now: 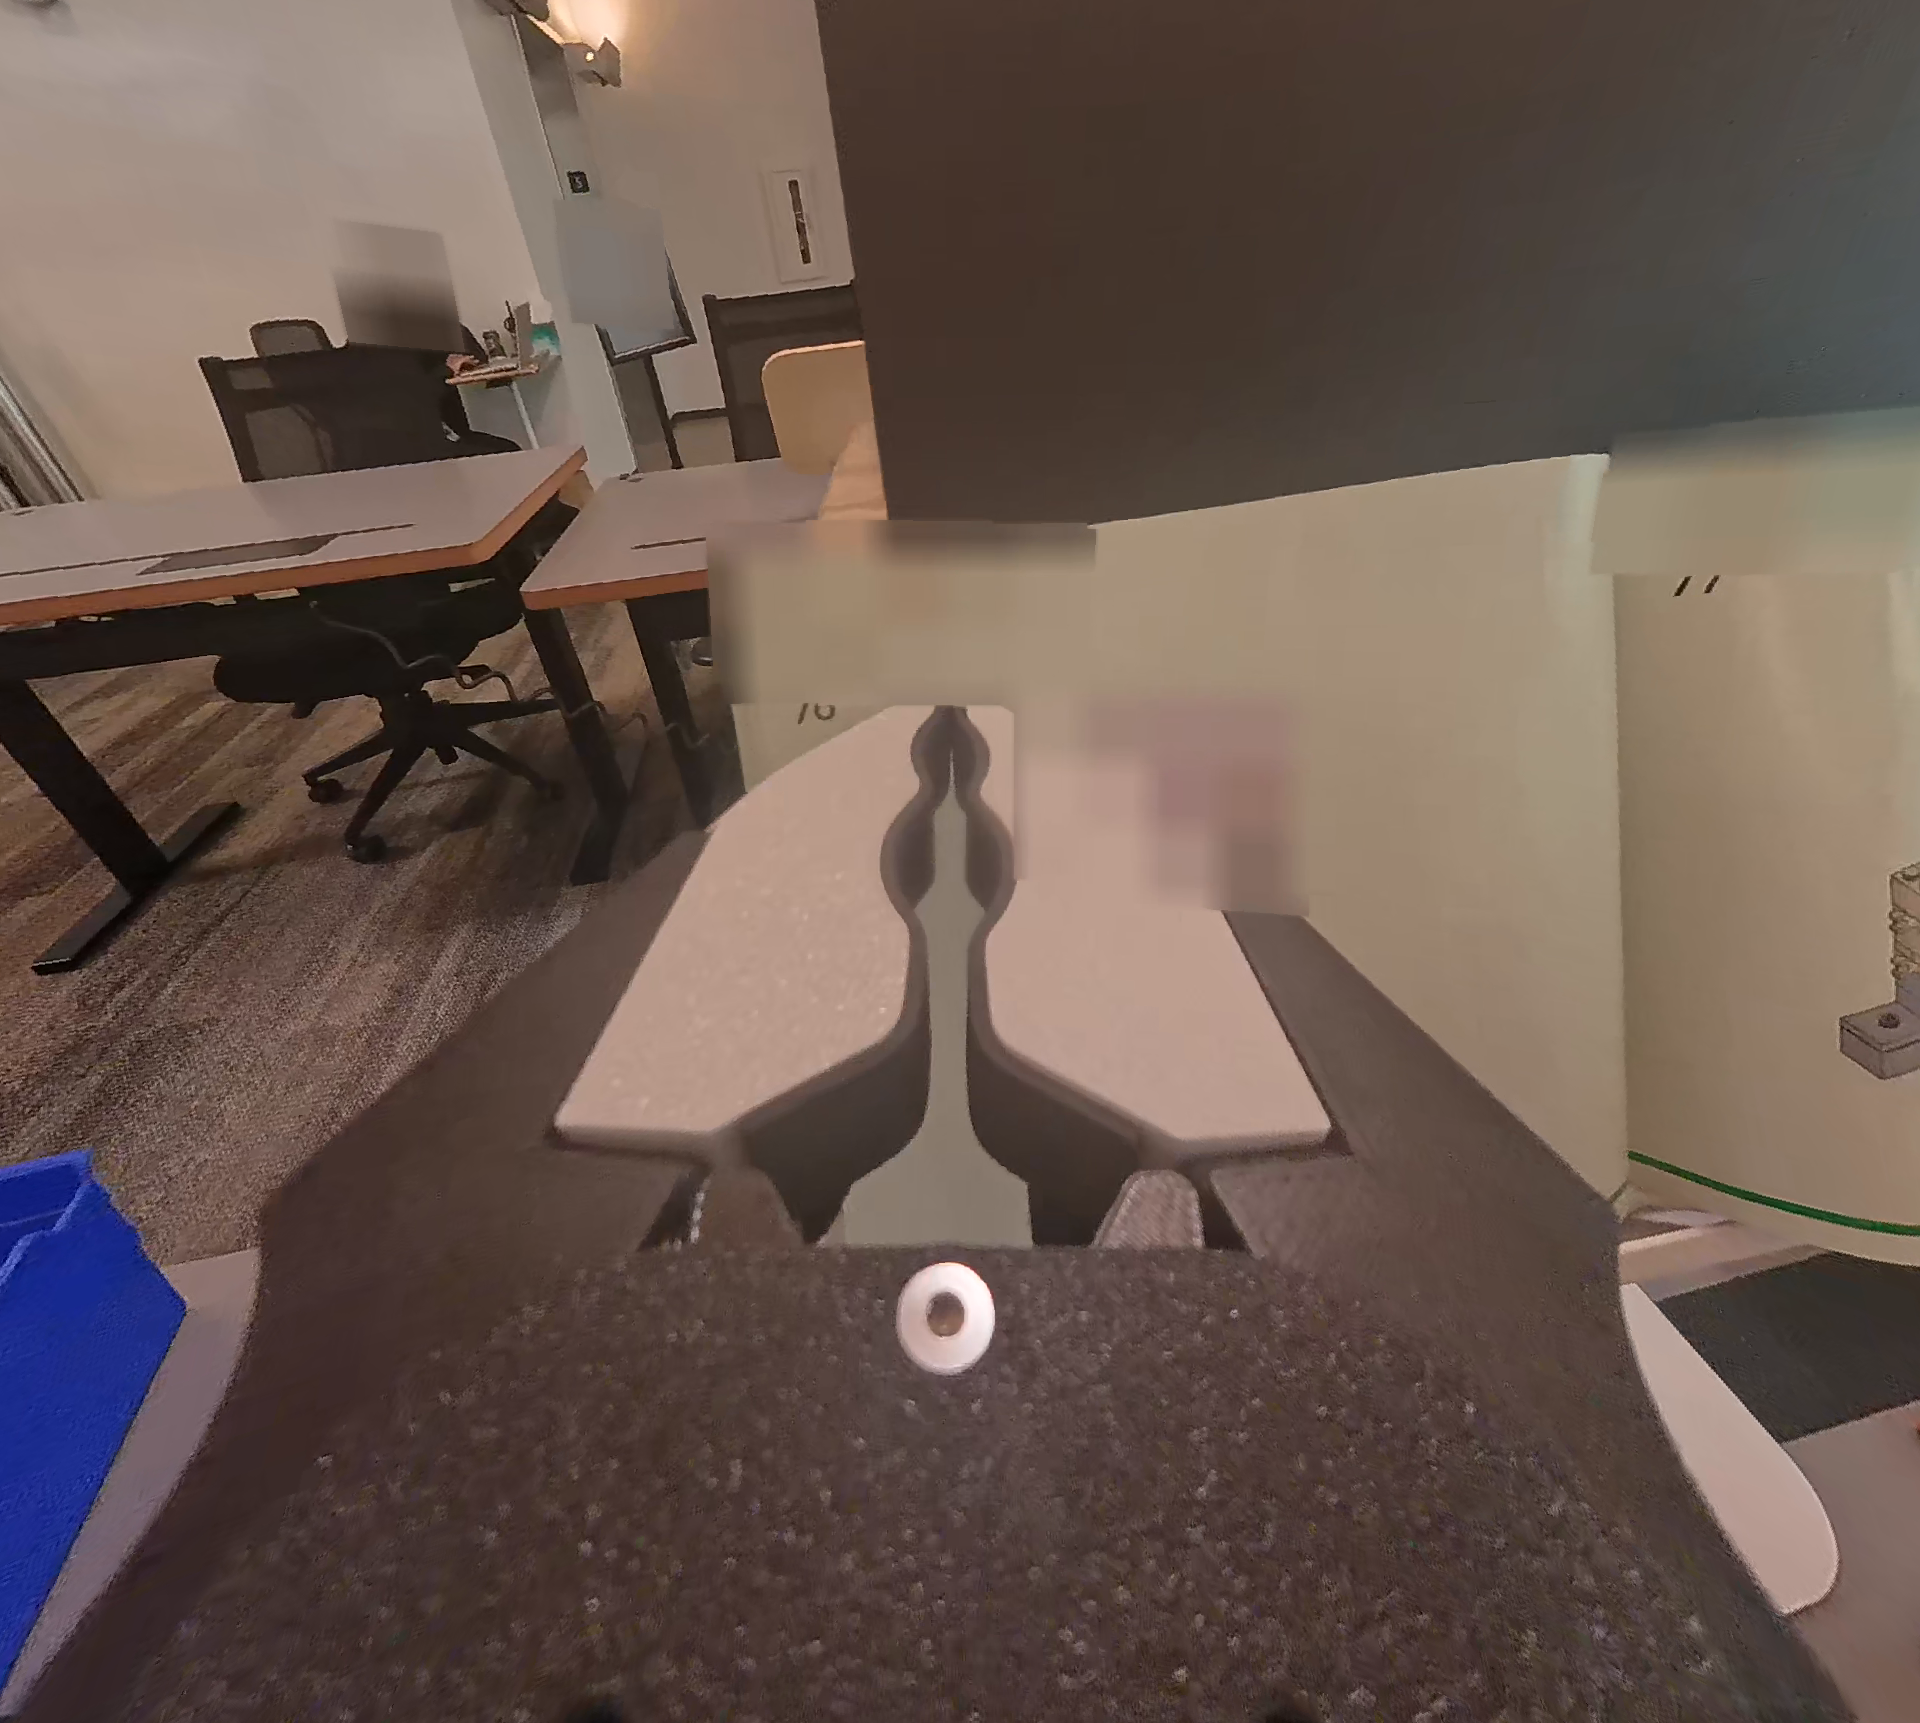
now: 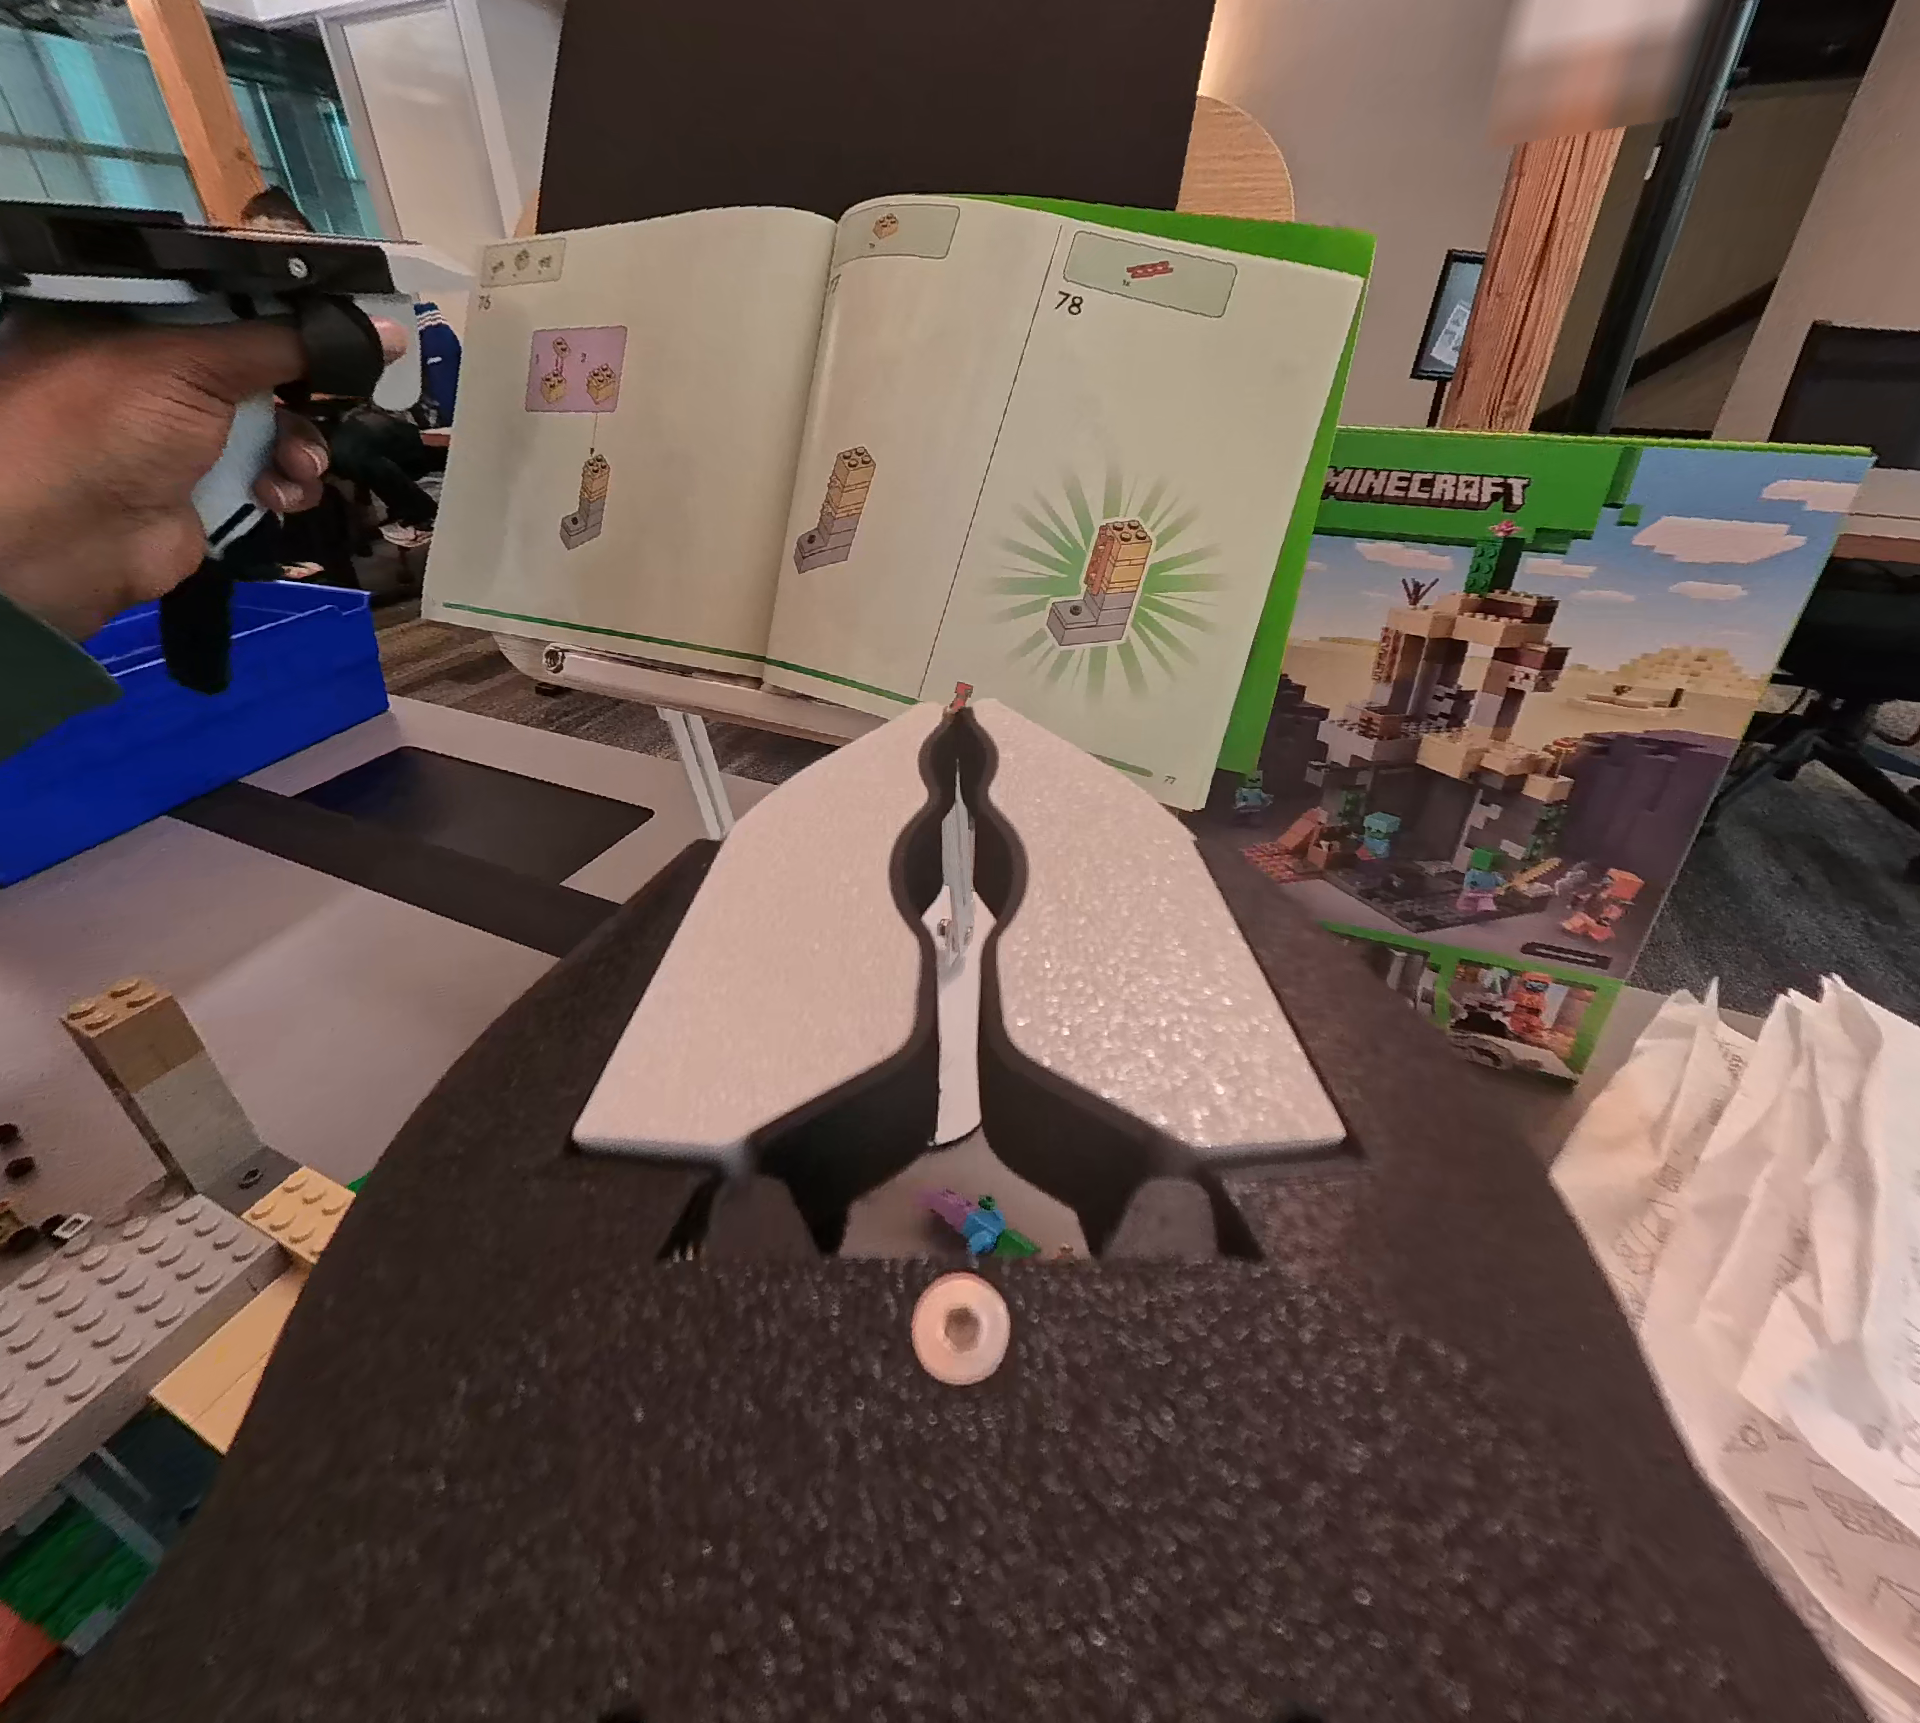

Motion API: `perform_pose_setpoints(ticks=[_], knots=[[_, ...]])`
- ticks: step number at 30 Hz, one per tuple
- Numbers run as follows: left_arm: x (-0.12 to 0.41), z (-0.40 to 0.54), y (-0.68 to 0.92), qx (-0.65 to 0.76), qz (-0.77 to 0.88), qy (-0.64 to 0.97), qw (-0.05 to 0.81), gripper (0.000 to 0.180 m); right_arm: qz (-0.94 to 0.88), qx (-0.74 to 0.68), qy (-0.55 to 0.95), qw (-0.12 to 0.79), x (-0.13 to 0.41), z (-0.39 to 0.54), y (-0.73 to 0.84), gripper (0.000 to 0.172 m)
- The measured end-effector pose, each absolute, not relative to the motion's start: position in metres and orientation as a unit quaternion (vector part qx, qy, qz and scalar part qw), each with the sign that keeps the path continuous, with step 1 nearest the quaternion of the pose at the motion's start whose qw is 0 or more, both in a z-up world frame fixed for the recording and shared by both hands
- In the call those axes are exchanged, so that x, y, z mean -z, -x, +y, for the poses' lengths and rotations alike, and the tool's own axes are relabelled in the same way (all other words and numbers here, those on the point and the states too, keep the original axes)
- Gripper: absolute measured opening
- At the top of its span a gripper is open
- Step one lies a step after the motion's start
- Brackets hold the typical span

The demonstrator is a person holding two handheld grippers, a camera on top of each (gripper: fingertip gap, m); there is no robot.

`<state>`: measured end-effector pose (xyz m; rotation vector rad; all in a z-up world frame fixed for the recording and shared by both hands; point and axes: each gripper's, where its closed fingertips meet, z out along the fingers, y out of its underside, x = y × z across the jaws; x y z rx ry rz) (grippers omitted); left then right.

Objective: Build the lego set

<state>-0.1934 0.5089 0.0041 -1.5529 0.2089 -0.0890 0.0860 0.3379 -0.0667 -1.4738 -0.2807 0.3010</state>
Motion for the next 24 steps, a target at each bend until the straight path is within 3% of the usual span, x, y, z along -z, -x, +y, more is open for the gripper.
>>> perform_pose_setpoints(ticks=[14,24], knots=[[-0.006,0.501,0.176,0.052,0.111,0.689,0.714,0.000,-0.133,-0.144,0.660,0.725,0.064,0.335,-0.086,0.000],[-0.028,0.443,0.157,0.078,0.187,0.667,0.717,0.000,-0.133,-0.170,0.649,0.730,0.056,0.327,-0.081,0.000]])
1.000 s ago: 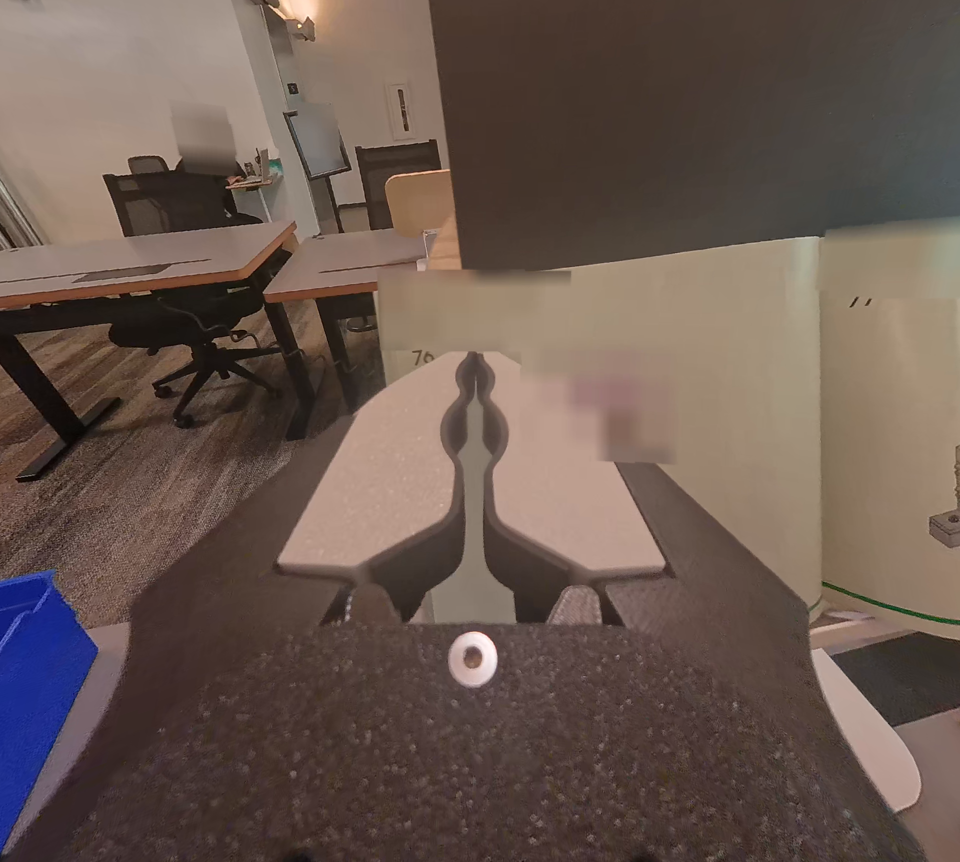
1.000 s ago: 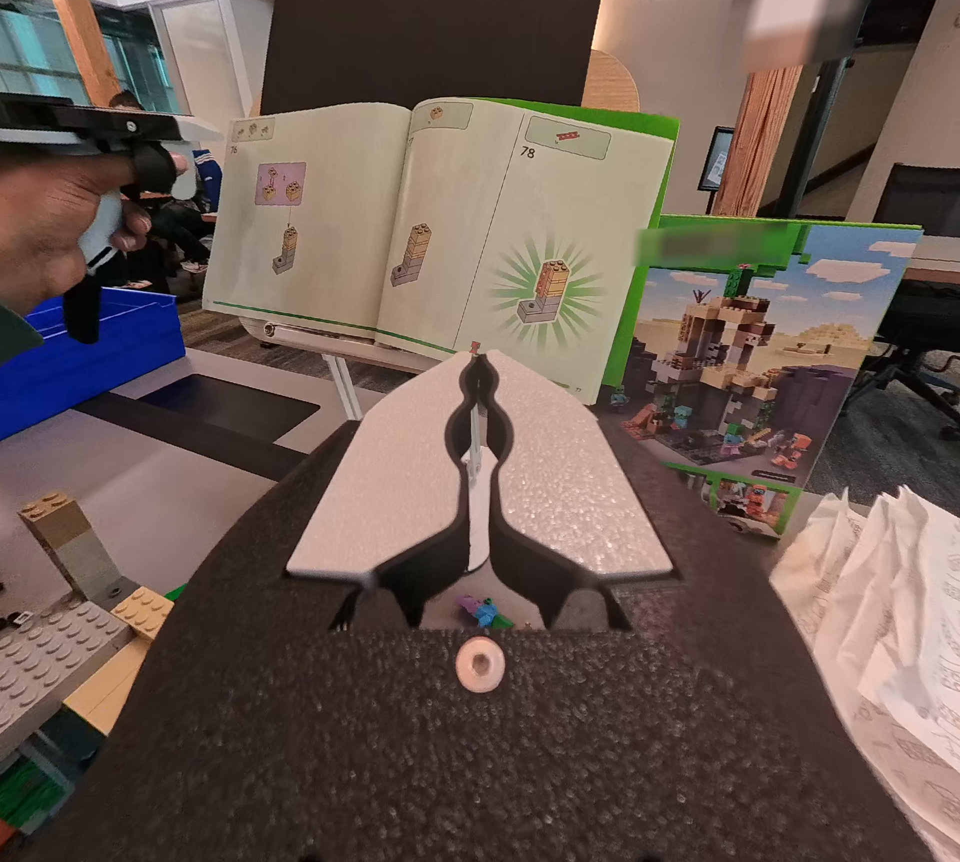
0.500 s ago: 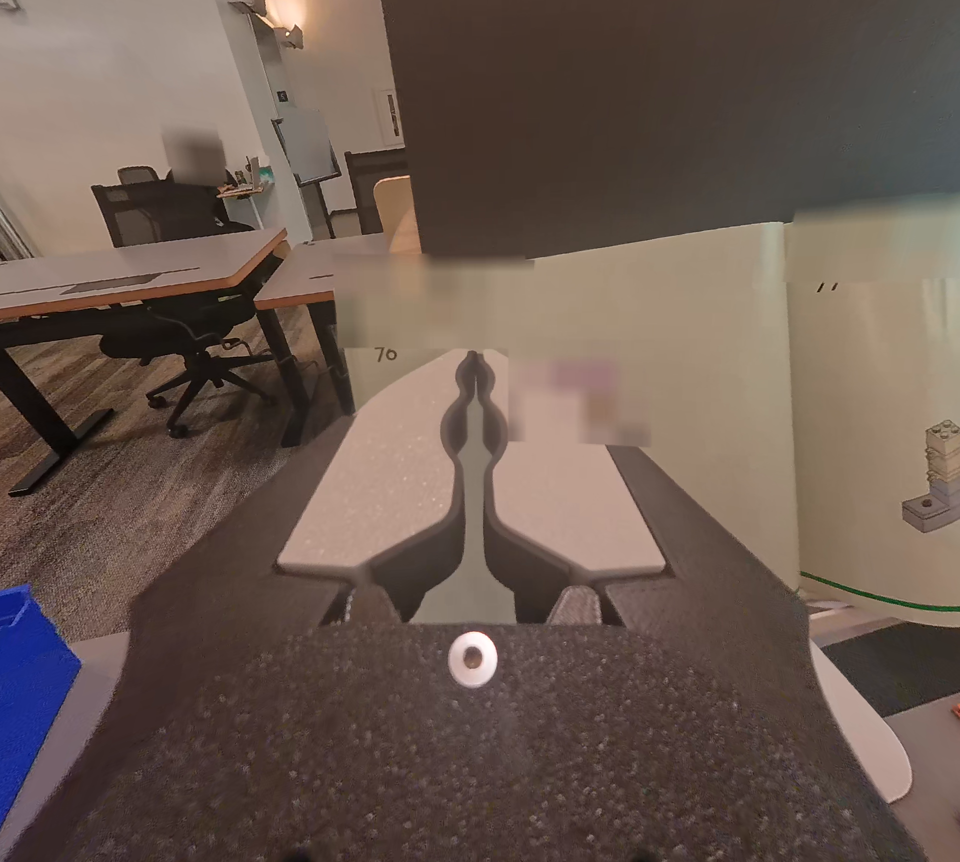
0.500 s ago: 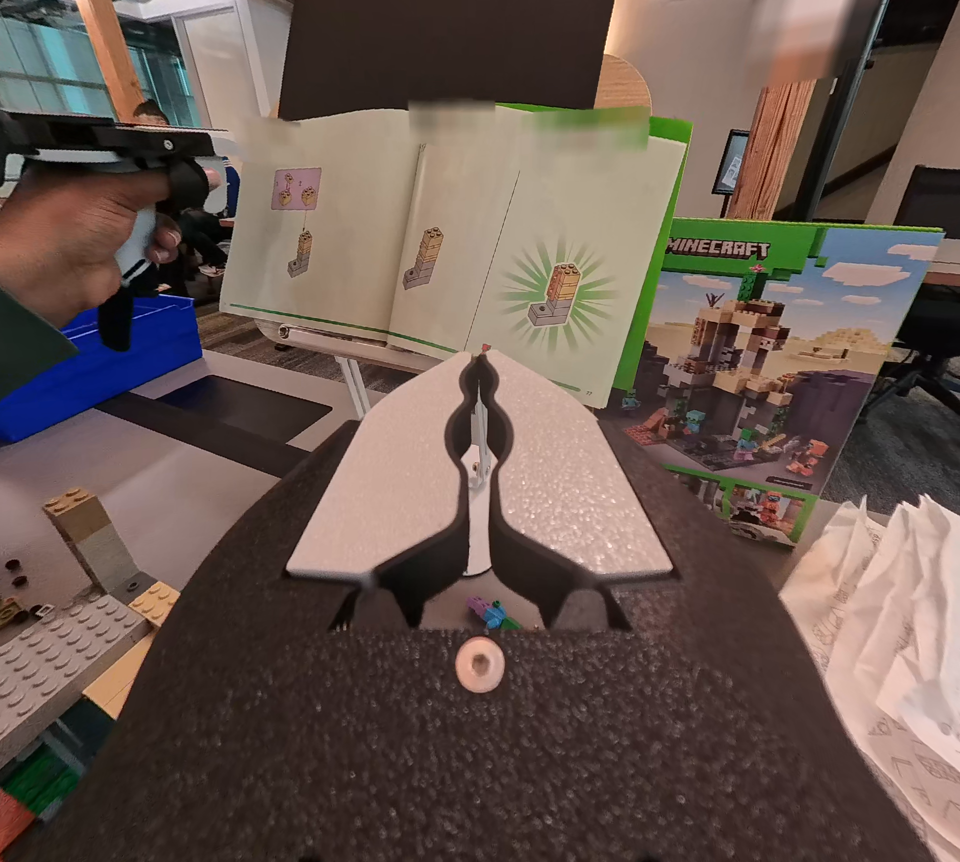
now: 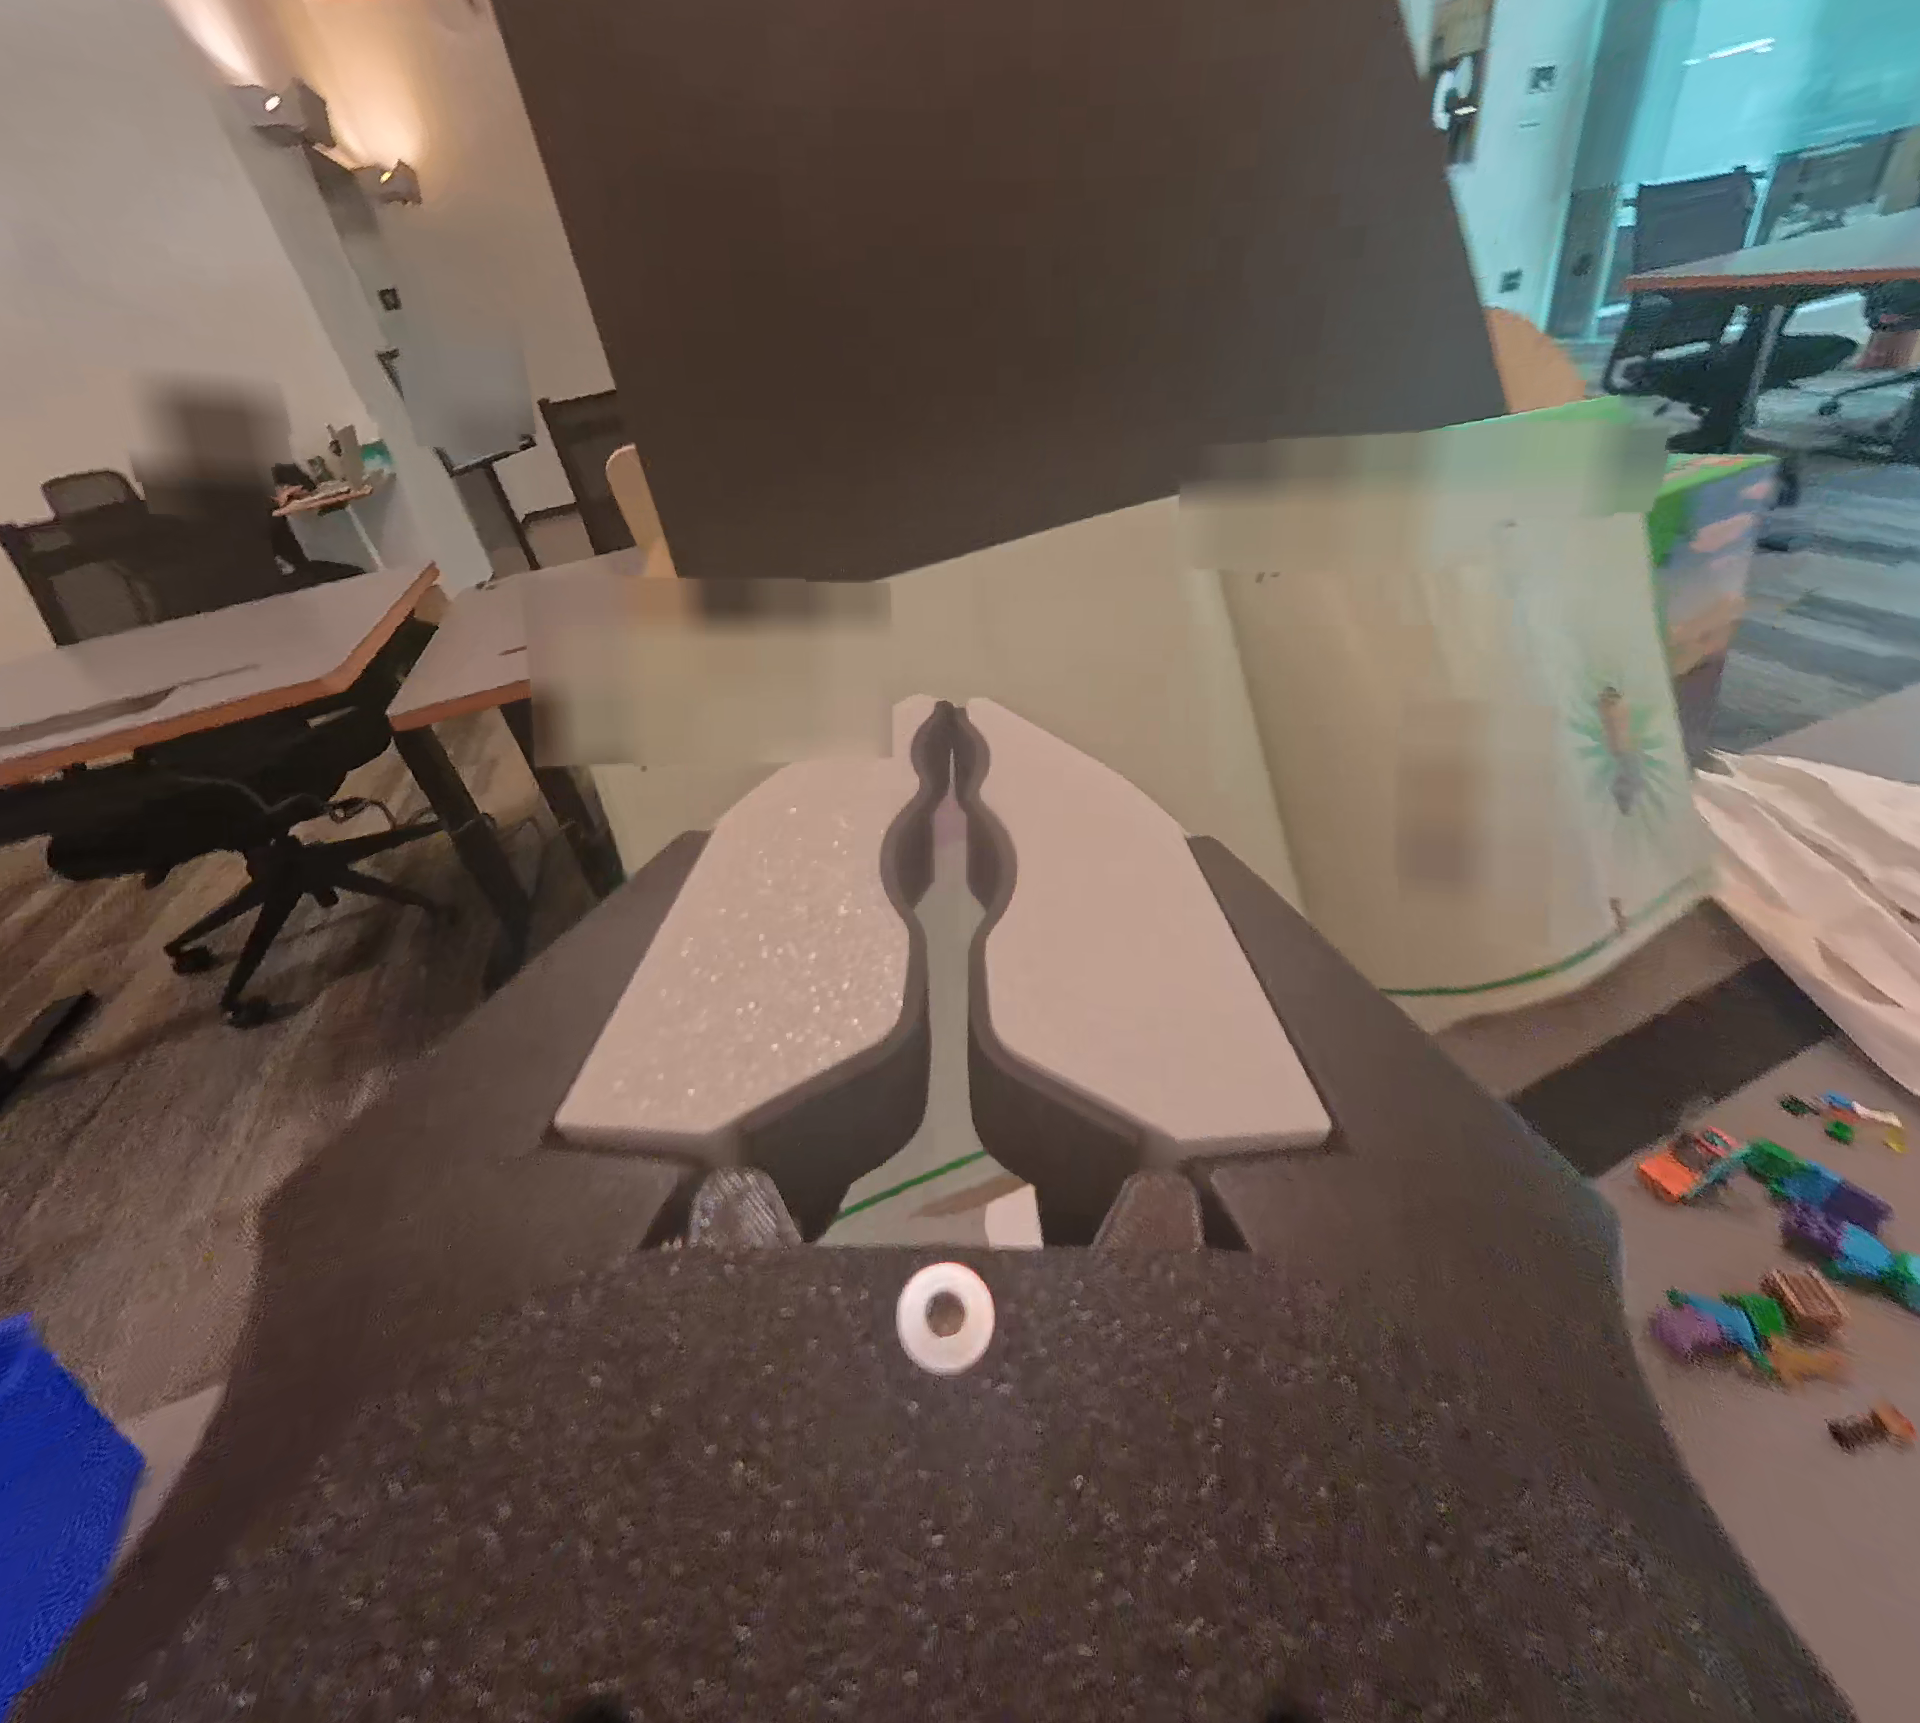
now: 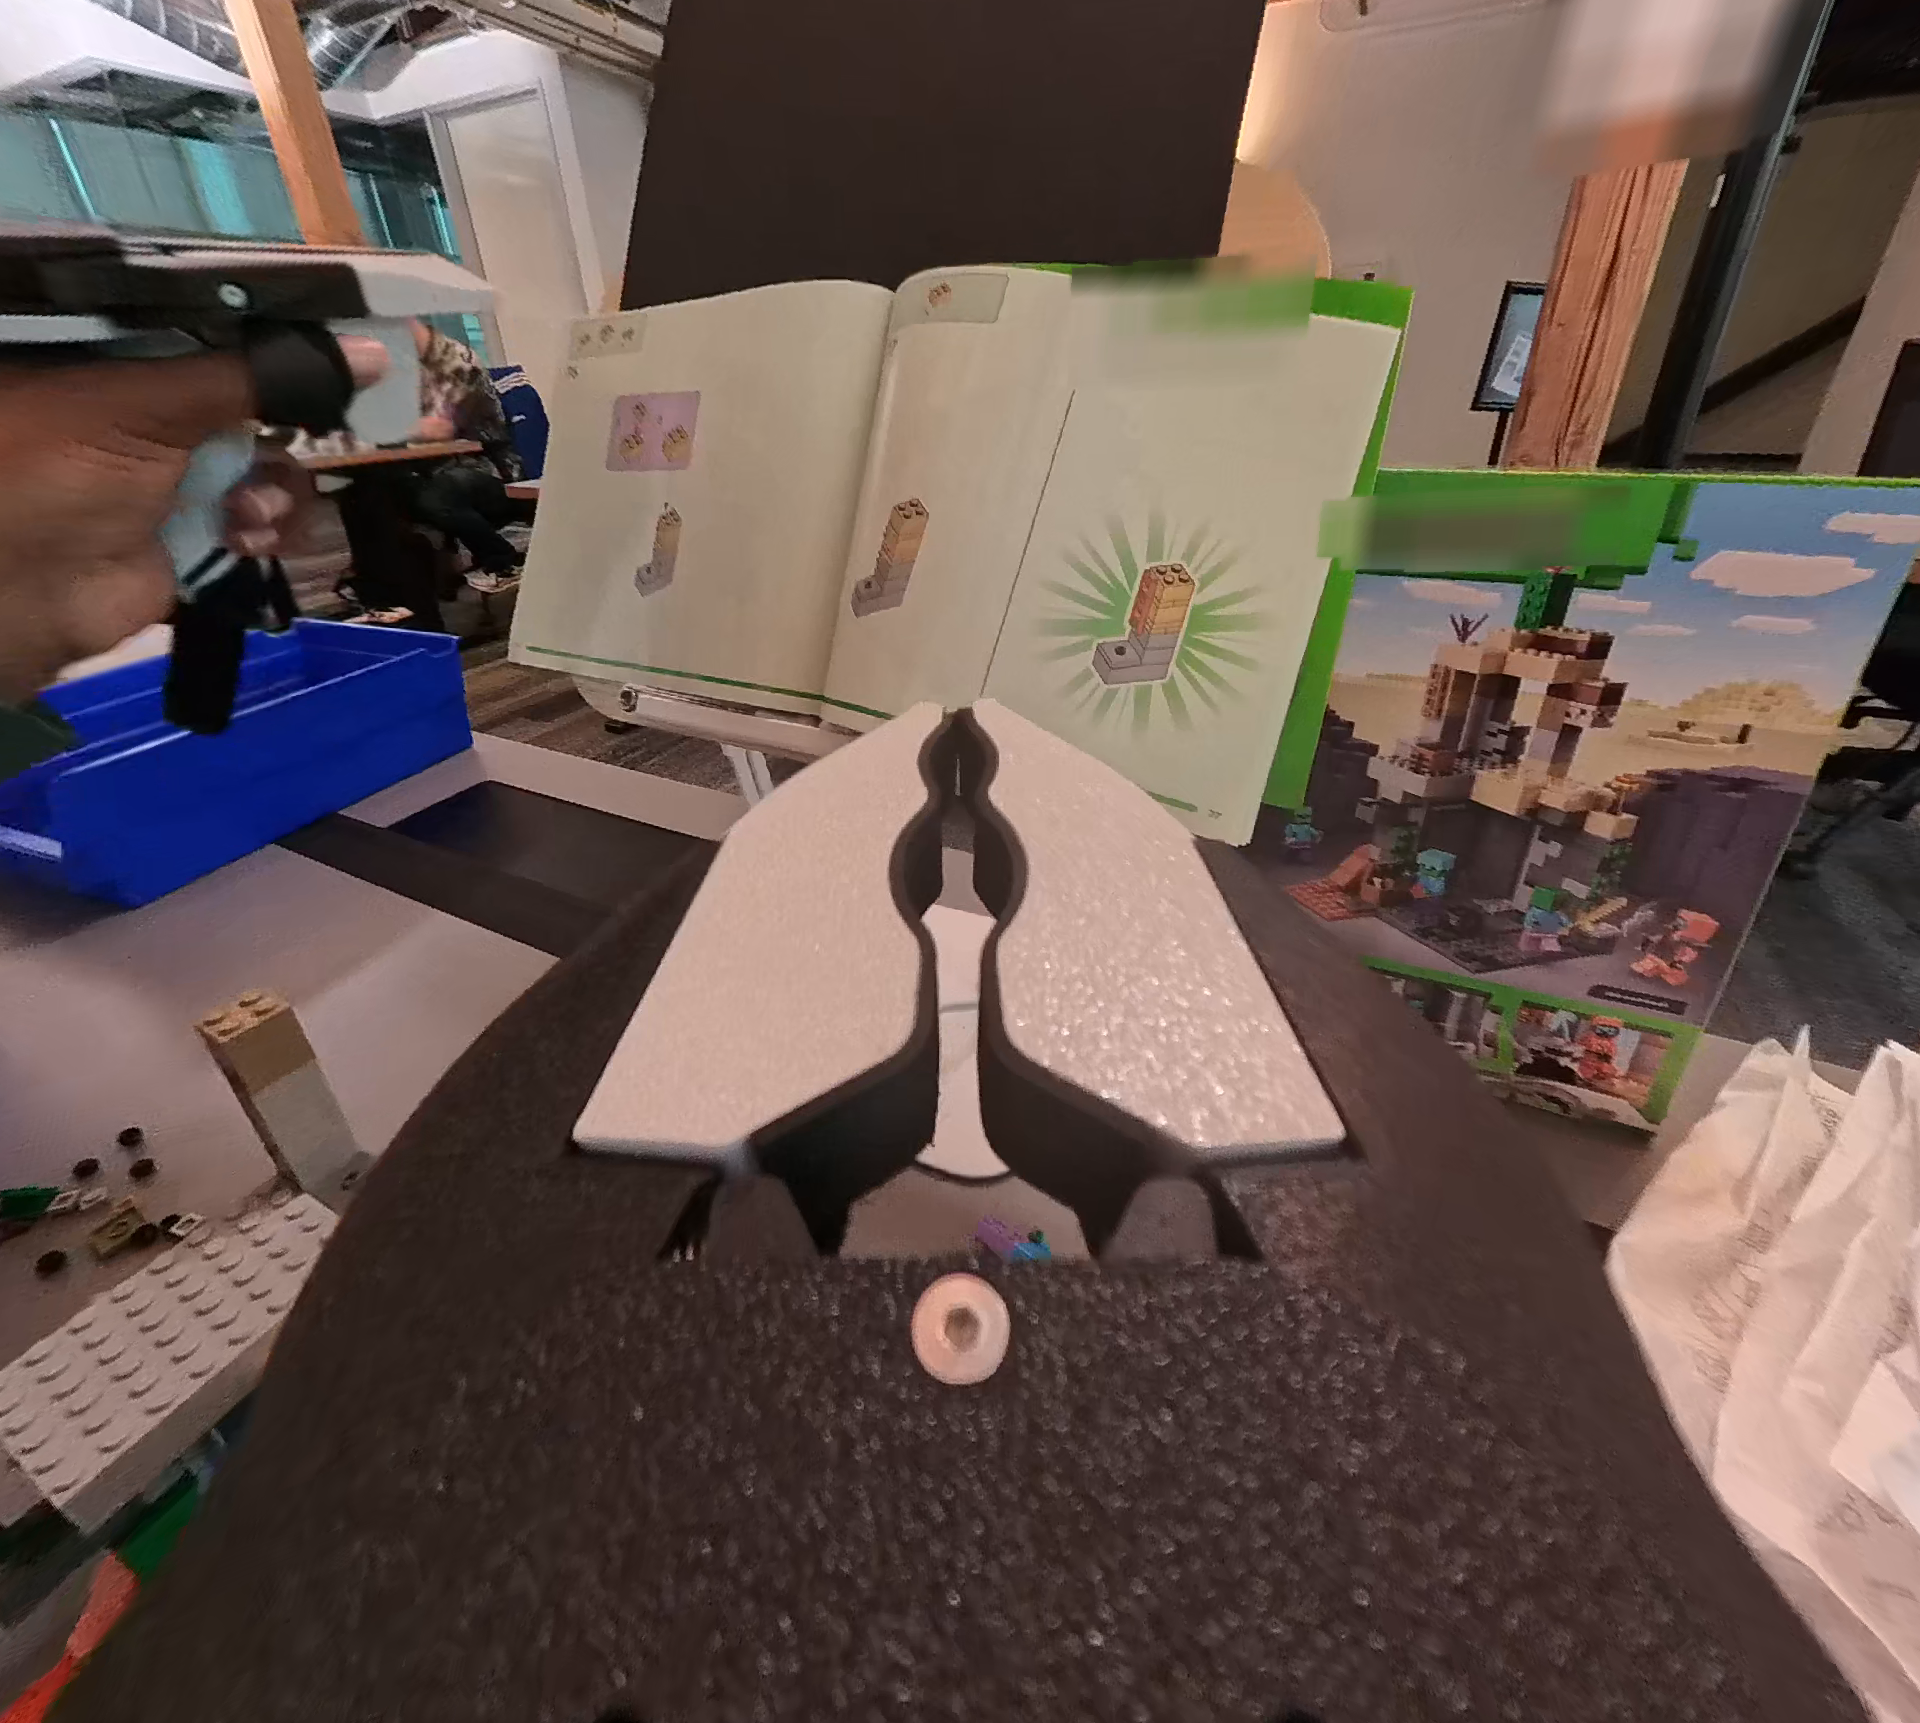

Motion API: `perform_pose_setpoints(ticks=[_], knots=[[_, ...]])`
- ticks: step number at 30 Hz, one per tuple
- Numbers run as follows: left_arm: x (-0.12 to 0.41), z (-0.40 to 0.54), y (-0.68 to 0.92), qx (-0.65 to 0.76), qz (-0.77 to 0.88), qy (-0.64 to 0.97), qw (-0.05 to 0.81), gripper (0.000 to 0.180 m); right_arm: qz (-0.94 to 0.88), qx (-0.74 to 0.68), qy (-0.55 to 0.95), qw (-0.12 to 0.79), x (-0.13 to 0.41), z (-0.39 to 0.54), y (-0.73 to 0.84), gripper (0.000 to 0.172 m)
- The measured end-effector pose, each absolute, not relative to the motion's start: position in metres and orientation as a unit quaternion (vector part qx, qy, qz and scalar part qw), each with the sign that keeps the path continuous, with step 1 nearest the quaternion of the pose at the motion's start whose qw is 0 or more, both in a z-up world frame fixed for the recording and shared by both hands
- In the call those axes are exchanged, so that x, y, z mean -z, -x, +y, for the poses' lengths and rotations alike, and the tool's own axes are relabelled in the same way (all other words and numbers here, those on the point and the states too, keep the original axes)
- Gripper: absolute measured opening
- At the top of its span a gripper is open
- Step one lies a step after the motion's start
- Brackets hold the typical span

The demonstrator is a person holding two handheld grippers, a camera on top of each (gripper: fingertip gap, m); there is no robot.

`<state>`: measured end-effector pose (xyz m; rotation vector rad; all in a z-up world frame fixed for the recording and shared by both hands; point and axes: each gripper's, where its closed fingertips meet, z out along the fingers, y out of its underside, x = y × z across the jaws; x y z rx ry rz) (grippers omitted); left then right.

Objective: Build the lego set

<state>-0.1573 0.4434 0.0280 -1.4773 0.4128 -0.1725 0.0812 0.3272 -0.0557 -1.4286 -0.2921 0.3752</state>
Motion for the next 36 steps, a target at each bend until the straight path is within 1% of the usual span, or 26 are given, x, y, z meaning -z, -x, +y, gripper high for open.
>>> perform_pose_setpoints(ticks=[2,3,6,9,12,17,18,21,23,26,30,36], knots=[[-0.041,0.421,0.165,0.074,0.211,0.663,0.714,0.000,-0.133,-0.178,0.646,0.731,0.054,0.326,-0.080,0.000],[-0.047,0.410,0.170,0.072,0.221,0.661,0.713,0.014,-0.133,-0.182,0.645,0.730,0.053,0.325,-0.079,0.000],[-0.053,0.374,0.187,0.061,0.258,0.669,0.695,0.014,-0.134,-0.196,0.644,0.727,0.054,0.325,-0.075,0.000],[-0.028,0.343,0.202,0.036,0.318,0.699,0.639,0.016,-0.135,-0.213,0.644,0.722,0.057,0.324,-0.069,0.000],[0.037,0.314,0.213,0.039,0.404,0.757,0.512,0.016,-0.142,-0.219,0.643,0.719,0.057,0.321,-0.062,0.000],[0.172,0.264,0.258,0.028,0.497,0.835,0.234,0.013,-0.159,-0.220,0.642,0.717,0.060,0.319,-0.051,0.000],[0.194,0.258,0.268,0.019,0.503,0.843,0.192,0.015,-0.161,-0.221,0.643,0.715,0.062,0.319,-0.049,0.000],[0.244,0.232,0.288,0.022,0.522,0.850,0.064,0.020,-0.169,-0.220,0.645,0.712,0.065,0.320,-0.044,0.000],[0.265,0.224,0.297,0.019,0.527,0.849,0.018,0.022,-0.175,-0.212,0.647,0.712,0.067,0.320,-0.044,0.000],[0.284,0.217,0.304,0.025,0.527,0.849,-0.025,0.023,-0.178,-0.199,0.649,0.712,0.069,0.322,-0.047,0.000],[0.298,0.207,0.305,0.032,0.529,0.846,-0.057,0.025,-0.174,-0.199,0.655,0.708,0.074,0.327,-0.050,0.000],[0.309,0.206,0.311,0.008,0.529,0.846,-0.068,0.025,-0.177,-0.196,0.661,0.702,0.081,0.329,-0.048,0.000]])
